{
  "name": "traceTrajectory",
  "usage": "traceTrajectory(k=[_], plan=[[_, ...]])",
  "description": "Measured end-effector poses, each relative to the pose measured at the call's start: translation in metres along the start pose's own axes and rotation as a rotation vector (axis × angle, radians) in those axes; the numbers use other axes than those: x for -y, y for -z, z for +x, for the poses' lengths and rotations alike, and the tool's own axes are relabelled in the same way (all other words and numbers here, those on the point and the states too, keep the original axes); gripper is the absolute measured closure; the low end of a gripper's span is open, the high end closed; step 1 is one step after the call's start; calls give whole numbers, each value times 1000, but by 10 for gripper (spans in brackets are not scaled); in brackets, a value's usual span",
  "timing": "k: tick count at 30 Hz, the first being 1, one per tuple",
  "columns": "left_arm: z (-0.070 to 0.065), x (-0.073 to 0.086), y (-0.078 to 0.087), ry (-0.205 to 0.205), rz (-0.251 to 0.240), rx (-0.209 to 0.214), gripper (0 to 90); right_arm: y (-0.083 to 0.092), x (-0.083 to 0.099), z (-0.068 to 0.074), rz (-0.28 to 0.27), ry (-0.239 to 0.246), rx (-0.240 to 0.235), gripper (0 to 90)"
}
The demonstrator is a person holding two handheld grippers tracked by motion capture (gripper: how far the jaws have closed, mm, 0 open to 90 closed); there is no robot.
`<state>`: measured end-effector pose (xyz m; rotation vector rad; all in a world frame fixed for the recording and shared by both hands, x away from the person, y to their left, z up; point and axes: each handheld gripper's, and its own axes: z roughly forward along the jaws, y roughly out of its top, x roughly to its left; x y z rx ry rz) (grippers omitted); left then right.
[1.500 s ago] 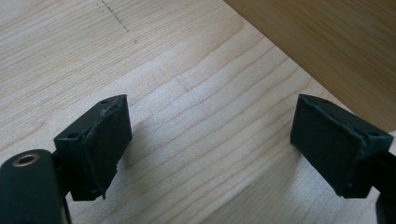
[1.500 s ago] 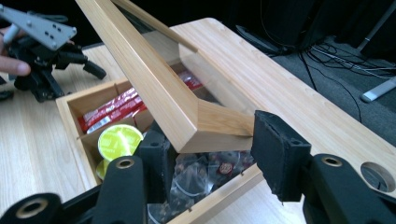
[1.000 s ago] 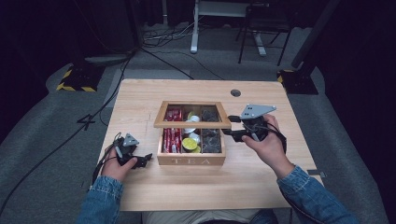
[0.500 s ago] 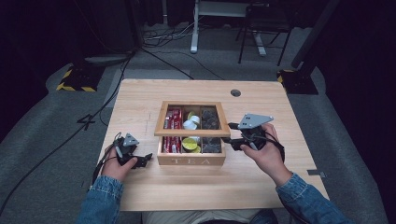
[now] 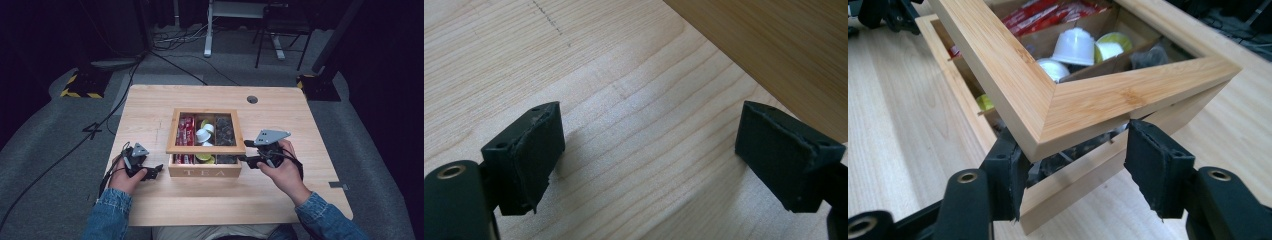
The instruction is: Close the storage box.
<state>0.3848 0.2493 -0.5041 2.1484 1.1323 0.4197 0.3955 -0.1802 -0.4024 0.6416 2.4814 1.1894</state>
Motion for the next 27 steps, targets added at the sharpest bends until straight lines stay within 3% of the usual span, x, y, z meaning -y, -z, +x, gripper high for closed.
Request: traceTrajectory(k=[11, 27], plan=[[0, 0, 0, 3, -1, 1, 129, -7, 11, 3, 34, -19, -49, 489], [0, 0, 0, 3, -2, 1, 128, -13, 15, 6, 103, -6, -65, 426]])
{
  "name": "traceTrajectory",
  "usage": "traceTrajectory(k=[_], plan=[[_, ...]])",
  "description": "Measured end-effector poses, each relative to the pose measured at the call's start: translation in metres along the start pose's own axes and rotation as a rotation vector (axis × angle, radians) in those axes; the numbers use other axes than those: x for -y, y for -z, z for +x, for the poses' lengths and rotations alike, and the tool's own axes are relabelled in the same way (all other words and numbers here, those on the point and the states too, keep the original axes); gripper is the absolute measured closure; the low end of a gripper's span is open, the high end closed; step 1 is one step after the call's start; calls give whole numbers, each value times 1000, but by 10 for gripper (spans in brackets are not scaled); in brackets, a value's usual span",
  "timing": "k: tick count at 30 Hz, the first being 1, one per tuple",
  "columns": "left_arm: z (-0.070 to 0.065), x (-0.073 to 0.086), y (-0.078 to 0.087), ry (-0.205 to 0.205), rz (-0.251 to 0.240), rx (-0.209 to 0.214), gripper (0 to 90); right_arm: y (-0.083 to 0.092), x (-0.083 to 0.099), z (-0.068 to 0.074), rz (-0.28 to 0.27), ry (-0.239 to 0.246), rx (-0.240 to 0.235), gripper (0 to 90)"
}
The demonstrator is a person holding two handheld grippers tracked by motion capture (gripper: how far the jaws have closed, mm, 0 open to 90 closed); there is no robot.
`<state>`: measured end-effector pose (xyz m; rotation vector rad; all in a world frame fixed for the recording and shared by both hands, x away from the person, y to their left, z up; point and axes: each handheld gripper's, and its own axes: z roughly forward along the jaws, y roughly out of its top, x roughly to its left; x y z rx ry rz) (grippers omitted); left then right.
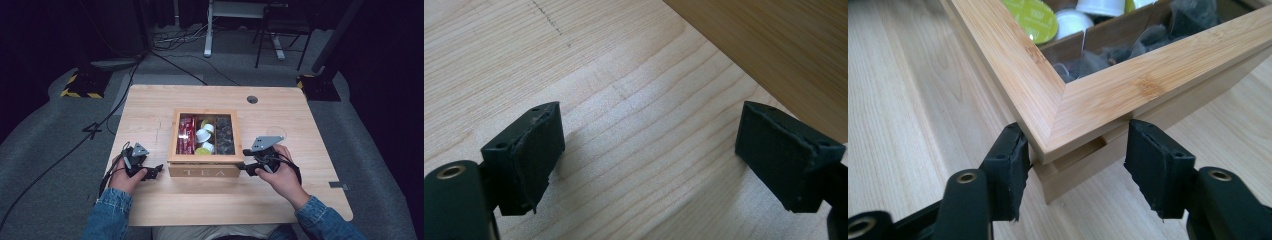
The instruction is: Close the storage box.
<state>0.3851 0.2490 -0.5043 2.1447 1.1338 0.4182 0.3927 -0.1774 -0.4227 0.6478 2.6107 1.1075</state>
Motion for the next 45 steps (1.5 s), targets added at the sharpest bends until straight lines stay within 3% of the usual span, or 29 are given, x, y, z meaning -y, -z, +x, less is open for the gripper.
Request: traceTrajectory(k=[7, 9, 16, 22, 27, 33, 38, 42, 45], plan=[[0, -1, -1, -2, 1, 1, 125, -2, 2, 6, 41, 18, 13, 379], [0, -1, -1, -3, 2, 1, 123, 2, 1, 7, -11, 2, 23, 315], [0, -1, -1, -3, 3, 1, 123, 4, -4, 10, -34, -3, -20, 268], [0, 0, 0, -5, 3, 3, 124, 11, -10, 1, -97, -19, -50, 188], [0, 1, 1, -7, 2, 6, 125, 30, -11, -11, -137, -29, -40, 158], [2, 3, 3, -14, 3, 13, 125, 56, -1, -33, -132, -57, 26, 159], [6, 4, 4, -26, 2, 22, 124, 78, 15, -53, -126, -99, 78, 164], [10, 5, 5, -34, 3, 18, 124, 92, 31, -69, -103, -86, 106, 177], [10, 5, 5, -31, 7, 22, 121, 102, 49, -83, -95, -102, 137, 200]])
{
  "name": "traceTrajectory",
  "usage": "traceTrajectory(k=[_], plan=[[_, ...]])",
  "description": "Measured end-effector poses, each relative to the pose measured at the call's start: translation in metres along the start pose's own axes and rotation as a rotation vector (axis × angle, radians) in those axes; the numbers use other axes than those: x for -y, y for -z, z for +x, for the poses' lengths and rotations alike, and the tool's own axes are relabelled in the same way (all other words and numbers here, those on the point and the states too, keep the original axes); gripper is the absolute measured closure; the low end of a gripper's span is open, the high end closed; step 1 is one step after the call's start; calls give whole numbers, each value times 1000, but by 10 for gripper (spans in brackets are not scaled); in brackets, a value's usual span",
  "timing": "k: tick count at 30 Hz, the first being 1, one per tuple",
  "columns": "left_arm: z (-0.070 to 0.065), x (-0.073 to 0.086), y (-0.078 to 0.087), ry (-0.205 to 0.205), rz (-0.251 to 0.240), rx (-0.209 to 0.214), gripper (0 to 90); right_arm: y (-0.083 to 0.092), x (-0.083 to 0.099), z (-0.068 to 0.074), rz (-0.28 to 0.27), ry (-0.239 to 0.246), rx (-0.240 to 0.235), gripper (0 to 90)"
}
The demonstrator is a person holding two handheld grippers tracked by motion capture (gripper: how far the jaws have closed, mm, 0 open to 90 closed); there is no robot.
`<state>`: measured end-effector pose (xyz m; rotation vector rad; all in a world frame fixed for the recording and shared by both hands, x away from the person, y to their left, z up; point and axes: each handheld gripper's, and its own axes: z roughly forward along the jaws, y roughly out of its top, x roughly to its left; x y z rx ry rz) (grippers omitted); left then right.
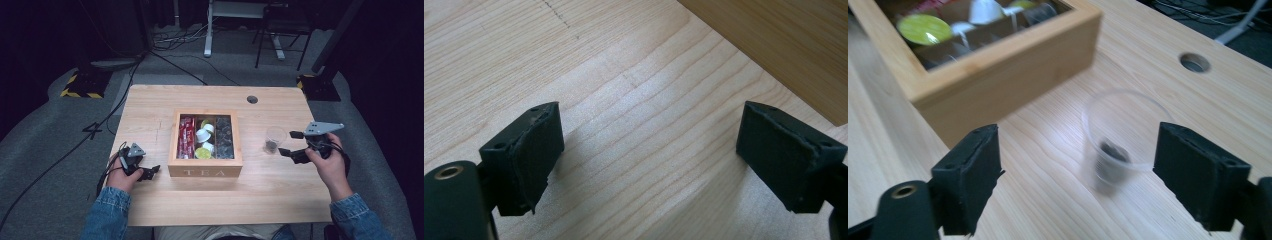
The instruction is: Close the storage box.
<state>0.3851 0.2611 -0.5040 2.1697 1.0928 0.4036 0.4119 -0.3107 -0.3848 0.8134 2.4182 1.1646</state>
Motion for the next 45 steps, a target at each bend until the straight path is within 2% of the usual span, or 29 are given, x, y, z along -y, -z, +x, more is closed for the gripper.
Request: traceTrajectory(k=[6, 11, 12, 14, 17, 20, 22, 29, 34, 36, 37, 39, 45], plan=[[1, 0, -1, 1, 0, 5, 113, 7, 34, -22, -13, -98, 31, 199], [2, -1, -1, -6, 0, 7, 107, 2, 63, -38, 47, -115, 83, 205], [2, -1, -1, -7, -1, 7, 105, 1, 68, -42, 45, -130, 81, 206], [2, -1, -1, -12, 3, 8, 103, -1, 78, -49, 5, -170, 79, 207], [2, -1, -1, -8, 2, 7, 102, -3, 90, -56, -31, -218, 122, 206], [2, -1, -1, -9, 2, 7, 102, -4, 97, -61, -21, -237, 110, 202], [2, -1, -1, -8, 2, 7, 102, -5, 102, -63, -19, -254, 123, 199], [2, -2, -2, -8, 5, 6, 98, -16, 118, -68, 60, -237, 164, 198], [2, -2, -2, -8, 4, 5, 95, -24, 123, -69, 117, -190, 186, 191], [3, -2, -2, -11, 4, 4, 95, -27, 124, -68, 139, -176, 185, 178], [2, -2, -2, -10, 4, 3, 95, -29, 125, -67, 144, -174, 189, 142], [2, -2, -2, -2, 2, 7, 92, -32, 126, -67, 135, -222, 189, 133], [2, -3, -3, 8, 7, -3, 77, -32, 126, -67, 135, -229, 191, 128]])
